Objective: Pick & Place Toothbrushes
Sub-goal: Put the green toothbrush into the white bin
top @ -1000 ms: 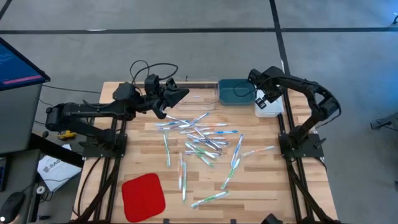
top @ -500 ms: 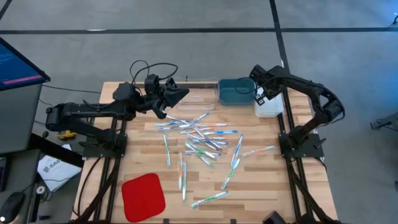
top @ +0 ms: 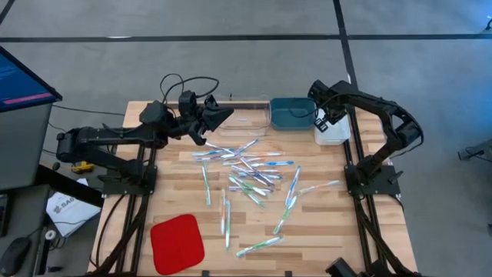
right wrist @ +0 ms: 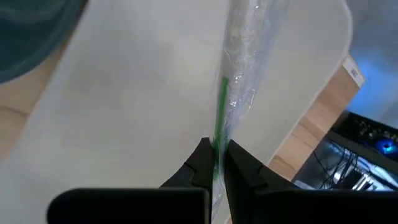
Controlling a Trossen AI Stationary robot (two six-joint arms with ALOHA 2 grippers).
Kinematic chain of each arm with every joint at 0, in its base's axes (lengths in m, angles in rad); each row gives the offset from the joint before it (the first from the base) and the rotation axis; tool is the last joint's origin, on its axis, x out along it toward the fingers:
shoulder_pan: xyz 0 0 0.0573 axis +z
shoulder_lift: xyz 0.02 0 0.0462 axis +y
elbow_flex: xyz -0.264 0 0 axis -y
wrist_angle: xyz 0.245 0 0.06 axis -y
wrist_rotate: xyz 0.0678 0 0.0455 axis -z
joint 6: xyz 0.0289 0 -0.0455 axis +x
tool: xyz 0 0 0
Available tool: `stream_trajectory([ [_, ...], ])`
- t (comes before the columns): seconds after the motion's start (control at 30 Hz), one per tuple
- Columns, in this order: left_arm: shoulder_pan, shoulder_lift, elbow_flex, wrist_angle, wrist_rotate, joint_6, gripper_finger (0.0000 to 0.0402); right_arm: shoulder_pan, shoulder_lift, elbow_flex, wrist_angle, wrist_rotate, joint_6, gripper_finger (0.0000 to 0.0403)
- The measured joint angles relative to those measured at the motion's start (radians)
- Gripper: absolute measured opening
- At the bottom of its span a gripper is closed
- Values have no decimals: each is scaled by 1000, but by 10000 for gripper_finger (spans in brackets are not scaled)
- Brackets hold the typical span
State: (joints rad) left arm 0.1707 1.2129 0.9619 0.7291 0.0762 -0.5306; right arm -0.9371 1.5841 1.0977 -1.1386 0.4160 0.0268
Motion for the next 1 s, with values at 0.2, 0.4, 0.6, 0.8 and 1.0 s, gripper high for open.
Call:
stream_trajectory([
  [0.2,0,0,0,0,-12,1,2,-2,0,0,-2,0,-9,37],
  [0.4,0,0,0,0,-17,1,2,-2,0,0,4,0,-8,48],
  [0.6,-1,0,0,0,-17,1,2,-1,0,0,6,0,-4,50],
  [0.8,-2,0,0,0,-17,1,2,-1,0,0,3,-7,-8,51],
  [1.0,-2,0,0,0,-17,0,2,-1,0,0,1,-30,-10,58],
])
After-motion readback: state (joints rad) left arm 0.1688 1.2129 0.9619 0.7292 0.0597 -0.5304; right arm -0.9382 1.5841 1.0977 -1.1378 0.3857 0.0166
